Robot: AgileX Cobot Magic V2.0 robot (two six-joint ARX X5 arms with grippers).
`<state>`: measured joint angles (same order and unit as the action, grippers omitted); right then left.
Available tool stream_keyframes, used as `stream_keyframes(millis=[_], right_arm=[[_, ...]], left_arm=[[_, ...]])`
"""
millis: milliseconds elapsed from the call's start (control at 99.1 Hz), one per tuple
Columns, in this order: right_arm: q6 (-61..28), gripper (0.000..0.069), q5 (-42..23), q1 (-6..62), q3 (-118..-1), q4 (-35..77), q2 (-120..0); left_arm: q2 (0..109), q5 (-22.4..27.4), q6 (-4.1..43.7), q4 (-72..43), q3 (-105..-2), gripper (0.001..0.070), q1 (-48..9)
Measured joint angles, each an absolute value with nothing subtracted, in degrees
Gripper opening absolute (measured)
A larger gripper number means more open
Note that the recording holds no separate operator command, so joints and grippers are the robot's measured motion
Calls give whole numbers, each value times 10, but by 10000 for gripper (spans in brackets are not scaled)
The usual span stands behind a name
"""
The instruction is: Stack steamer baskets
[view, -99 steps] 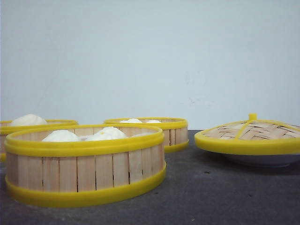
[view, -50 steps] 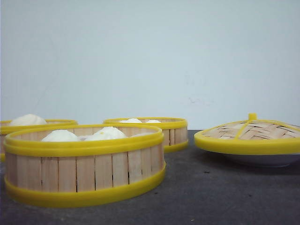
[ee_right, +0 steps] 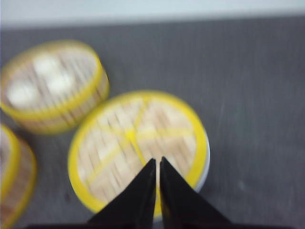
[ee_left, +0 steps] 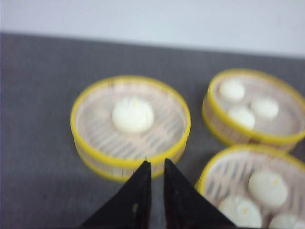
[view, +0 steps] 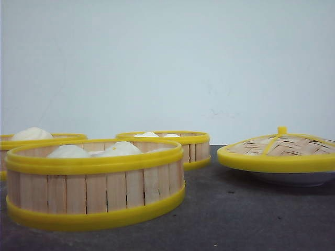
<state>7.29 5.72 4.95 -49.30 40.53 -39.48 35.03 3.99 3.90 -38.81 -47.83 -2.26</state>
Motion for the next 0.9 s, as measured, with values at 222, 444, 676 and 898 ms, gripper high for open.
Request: stream_keyframes(millis=[222,444,676,898], right_arm=[[49,9,43,50,-492,435,-459],[43,223,43,50,-492,435,-473],[43,605,43,50,-492,427,-473],[56,623,113,51,-499,337,-522]], left_arm=[[405,45,28,-422,-478,23,-23],[413,45,26,-423,-478,160,-23],[413,45,25,-423,-478,512,-23],[413,45,25,-418,-478,526,-23]])
